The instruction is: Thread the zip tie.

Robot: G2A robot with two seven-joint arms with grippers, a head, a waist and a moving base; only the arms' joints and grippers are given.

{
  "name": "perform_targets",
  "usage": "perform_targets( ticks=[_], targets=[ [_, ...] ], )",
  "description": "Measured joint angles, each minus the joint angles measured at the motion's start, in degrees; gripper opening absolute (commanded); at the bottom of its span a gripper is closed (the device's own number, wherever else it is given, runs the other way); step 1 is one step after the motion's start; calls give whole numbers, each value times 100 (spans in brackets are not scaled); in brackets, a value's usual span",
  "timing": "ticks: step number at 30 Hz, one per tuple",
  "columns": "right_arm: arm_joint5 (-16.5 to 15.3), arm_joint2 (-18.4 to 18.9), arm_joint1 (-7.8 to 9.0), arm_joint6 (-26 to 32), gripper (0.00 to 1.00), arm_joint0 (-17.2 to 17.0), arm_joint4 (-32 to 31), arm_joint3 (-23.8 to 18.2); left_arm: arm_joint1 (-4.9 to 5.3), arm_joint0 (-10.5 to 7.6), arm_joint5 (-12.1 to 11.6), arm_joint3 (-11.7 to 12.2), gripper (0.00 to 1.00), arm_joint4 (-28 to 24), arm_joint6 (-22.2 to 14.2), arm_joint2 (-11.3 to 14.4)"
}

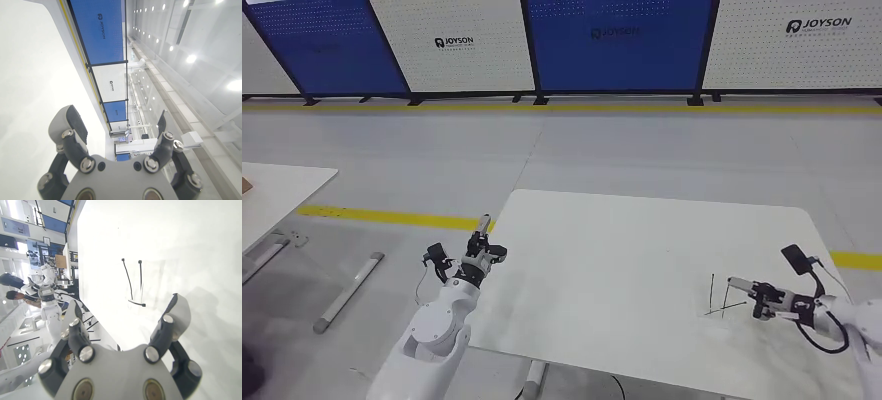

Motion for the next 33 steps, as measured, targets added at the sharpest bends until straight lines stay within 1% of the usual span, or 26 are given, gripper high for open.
perform_targets(
  ticks=[1,3,5,6,7,8,9,11,12,13,15,16,17,18,19,21,22,23,24,27,28,33],
  targets=[
    [-2,-10,3,-3,49,20,8,44,0,0,0,0,100,0,0,0],
    [-7,-42,12,11,49,65,-3,139,0,0,0,0,100,0,0,0],
    [-22,-82,22,30,52,101,-38,213,0,0,0,0,100,0,0,0],
    [-32,-91,26,30,50,111,-43,238,0,0,0,0,100,0,0,0],
    [-43,-95,31,34,60,115,-37,259,0,0,0,0,100,0,0,0],
    [-65,-94,37,58,61,114,2,280,0,0,0,0,100,0,0,0],
    [-86,-86,42,79,58,111,47,291,0,0,0,0,100,0,0,0],
    [-112,-76,57,108,58,98,77,297,0,0,0,0,100,0,0,0],
    [-112,-74,63,113,51,92,81,297,0,0,0,0,100,0,0,0],
    [-108,-73,69,119,50,87,88,300,0,0,0,0,100,0,0,0],
    [-92,-73,83,123,52,84,92,322,0,0,0,0,100,0,0,0],
    [-88,-75,89,122,56,83,98,343,0,0,0,0,100,0,0,0],
    [-88,-80,94,120,54,84,98,361,0,0,0,0,100,0,0,0],
    [-88,-88,98,116,47,87,98,383,0,0,0,0,100,0,0,0],
    [-88,-103,102,115,49,95,106,418,0,0,0,0,100,0,0,0],
    [-88,-129,107,105,44,115,111,467,0,0,0,0,100,0,0,0],
    [-91,-141,110,97,45,123,116,483,0,0,0,0,100,0,0,0],
    [-96,-154,113,88,43,130,122,498,0,0,0,0,100,0,0,0],
    [-97,-161,117,79,38,133,125,504,0,0,0,0,100,0,0,0],
    [-80,-181,130,51,36,134,120,504,0,0,0,0,100,0,0,0],
    [-78,-186,134,45,34,130,119,498,0,0,0,0,100,0,0,0],
    [-84,-200,157,27,36,108,151,511,0,0,0,0,100,0,0,0]
  ],
)
